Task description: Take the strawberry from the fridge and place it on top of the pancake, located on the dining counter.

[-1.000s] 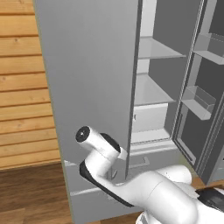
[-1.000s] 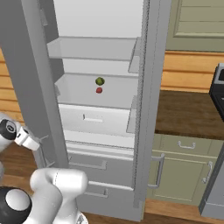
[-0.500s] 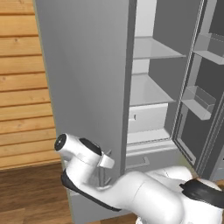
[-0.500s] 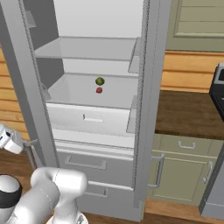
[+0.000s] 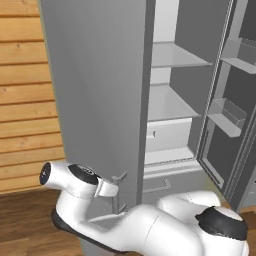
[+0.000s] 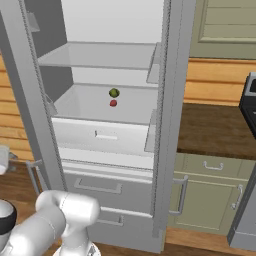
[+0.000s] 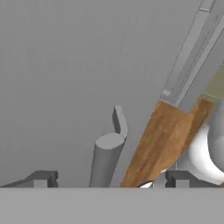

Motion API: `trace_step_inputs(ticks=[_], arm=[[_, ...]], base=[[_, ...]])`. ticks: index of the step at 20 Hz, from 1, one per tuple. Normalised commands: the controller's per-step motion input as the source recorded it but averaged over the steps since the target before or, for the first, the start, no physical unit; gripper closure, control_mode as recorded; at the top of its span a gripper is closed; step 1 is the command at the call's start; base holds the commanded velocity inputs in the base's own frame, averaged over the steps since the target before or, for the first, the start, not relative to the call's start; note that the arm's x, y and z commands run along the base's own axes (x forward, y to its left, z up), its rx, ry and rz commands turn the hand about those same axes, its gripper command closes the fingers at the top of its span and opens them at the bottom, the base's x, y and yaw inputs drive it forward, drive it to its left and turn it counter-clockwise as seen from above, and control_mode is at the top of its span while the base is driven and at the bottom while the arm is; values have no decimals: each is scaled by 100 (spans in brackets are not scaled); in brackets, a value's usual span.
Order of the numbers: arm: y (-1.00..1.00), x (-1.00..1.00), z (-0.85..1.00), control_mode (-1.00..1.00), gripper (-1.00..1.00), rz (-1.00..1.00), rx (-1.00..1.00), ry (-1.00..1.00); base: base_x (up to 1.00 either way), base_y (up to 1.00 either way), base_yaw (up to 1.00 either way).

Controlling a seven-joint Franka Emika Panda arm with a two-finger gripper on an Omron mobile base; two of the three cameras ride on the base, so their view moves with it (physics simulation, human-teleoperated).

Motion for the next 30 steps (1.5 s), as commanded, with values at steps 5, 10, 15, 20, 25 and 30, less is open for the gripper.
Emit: trace_step_inputs(ticks=[5,10,15,20,25,30], arm=[[-45,-36,88,-100,-100,12,17,0],[-70,-70,64,-100,-100,30,27,9],[-93,-77,57,-100,-100,30,60,0],[-96,-20,48,-100,-100,22,75,0],[-92,33,38,-100,-100,10,81,3],[-64,75,28,-100,-100,10,68,6]], base=[[0,0,0],[0,0,0],[0,0,0],[0,0,0],[0,0,0],[0,0,0]])
